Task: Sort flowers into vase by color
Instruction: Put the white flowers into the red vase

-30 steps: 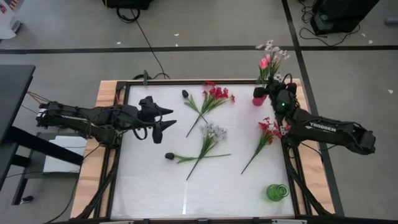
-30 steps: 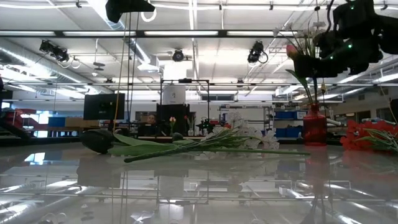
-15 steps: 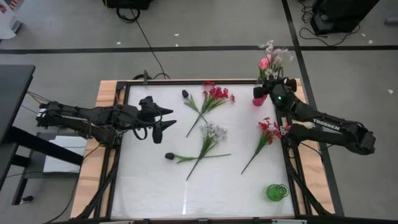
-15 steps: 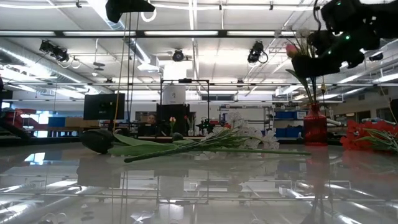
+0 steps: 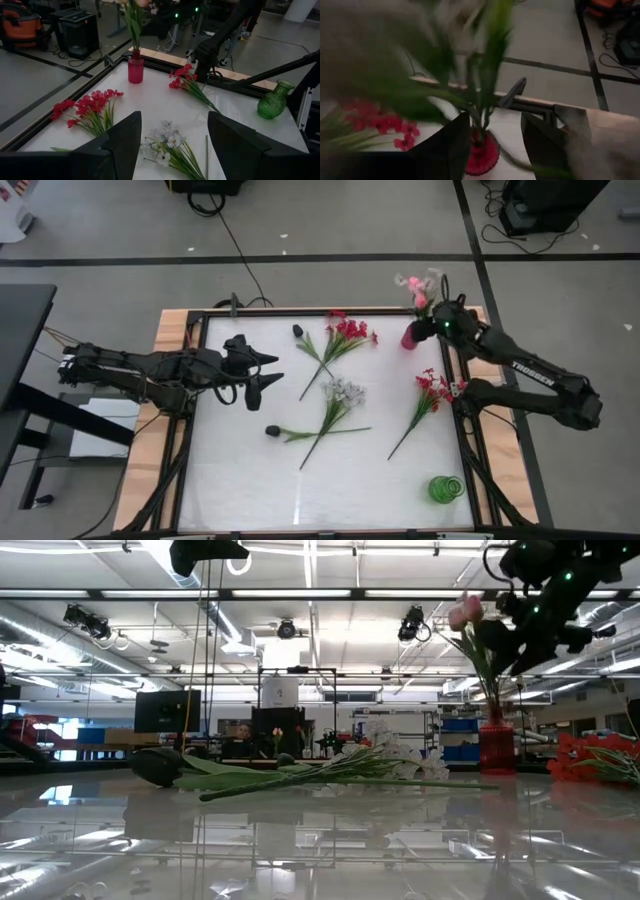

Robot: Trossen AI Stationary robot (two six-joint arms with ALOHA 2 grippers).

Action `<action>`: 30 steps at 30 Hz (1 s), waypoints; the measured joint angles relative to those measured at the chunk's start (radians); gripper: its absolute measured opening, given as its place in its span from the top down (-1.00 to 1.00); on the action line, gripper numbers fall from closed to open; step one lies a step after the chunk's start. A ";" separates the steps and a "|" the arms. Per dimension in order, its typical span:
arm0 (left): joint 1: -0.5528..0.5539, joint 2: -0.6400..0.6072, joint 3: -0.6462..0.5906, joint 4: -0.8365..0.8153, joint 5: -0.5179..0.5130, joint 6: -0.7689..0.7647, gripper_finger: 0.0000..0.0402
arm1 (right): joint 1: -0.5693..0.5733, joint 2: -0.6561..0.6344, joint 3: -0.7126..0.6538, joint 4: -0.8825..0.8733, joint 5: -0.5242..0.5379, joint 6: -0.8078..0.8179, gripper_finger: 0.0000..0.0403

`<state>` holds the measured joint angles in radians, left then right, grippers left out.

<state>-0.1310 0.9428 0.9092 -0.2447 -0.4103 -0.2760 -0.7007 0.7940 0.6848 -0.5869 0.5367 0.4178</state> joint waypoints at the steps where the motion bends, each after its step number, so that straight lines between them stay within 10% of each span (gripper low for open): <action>1: 0.000 0.000 0.000 0.000 0.000 0.000 -0.16 | -0.003 0.000 0.023 -0.022 -0.004 0.005 0.08; 17: 0.000 0.000 0.000 0.000 0.000 0.000 -0.16 | -0.022 -0.001 0.241 -0.417 -0.269 0.180 0.08; 22: 0.000 0.000 0.000 0.000 0.000 0.000 -0.16 | -0.012 -0.001 0.241 -0.443 -0.503 0.267 0.08; 30: 0.000 0.000 0.000 0.043 -0.004 0.048 -0.16 | 0.083 -0.001 0.241 -0.397 -0.586 0.429 0.10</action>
<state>-0.1307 0.9432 0.9097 -0.2021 -0.4141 -0.2282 -0.6172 0.7933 0.9260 -0.9843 -0.0498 0.8471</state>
